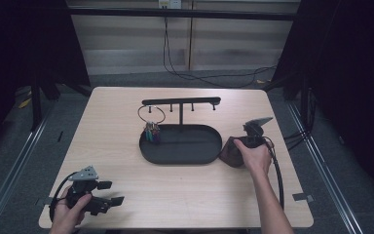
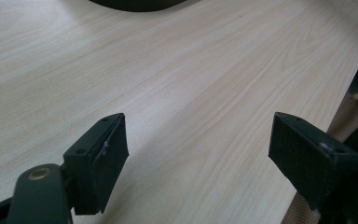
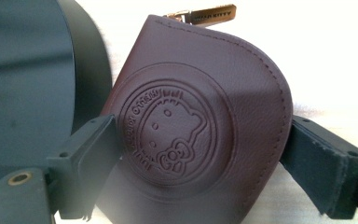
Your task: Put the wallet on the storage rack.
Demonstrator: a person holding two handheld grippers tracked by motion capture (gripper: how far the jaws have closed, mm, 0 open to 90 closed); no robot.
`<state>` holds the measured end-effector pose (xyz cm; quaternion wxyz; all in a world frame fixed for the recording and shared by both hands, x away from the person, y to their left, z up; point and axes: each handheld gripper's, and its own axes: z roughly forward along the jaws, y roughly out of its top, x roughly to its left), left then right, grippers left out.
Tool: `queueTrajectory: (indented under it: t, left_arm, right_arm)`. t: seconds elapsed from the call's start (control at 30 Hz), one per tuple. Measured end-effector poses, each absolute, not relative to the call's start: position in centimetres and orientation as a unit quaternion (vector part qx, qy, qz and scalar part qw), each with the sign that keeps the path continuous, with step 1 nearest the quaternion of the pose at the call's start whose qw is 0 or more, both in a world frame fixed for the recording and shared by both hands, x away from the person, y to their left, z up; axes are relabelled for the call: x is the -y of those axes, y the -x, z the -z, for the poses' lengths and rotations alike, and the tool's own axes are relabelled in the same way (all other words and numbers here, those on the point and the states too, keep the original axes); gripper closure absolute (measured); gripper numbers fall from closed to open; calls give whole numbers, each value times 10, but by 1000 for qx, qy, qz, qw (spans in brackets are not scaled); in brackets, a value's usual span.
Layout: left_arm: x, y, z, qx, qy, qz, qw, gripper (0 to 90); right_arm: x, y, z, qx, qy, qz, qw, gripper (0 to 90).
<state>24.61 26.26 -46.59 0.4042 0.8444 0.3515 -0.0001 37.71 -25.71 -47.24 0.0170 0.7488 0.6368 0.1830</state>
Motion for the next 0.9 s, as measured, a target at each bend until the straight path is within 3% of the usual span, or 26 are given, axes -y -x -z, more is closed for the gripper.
queueTrajectory:
  t: [0.27,0.43,0.5,0.6,0.73,0.9]
  left_arm:
    - [-263,-247,466,-353,-843,0,406,195]
    - [-264,-246,464,-352,-841,-3,411,196]
    - [-262,-245,465,-349,-846,-10,402,195]
    - [-261,-245,465,-350,-846,-7,403,195]
    - [-263,-246,465,-352,-844,-8,405,191]
    - [-264,-246,464,-350,-842,-12,411,174]
  right_arm:
    - [255,-376,469,-632,-753,-182,20,195]
    - [268,-373,462,-616,-762,-197,21,453]
    - [271,-372,461,-611,-766,-199,17,494]
    - [271,-372,459,-609,-768,-197,16,502]
    - [273,-371,456,-604,-769,-207,24,602]
    - [277,-369,454,-602,-772,-202,19,614]
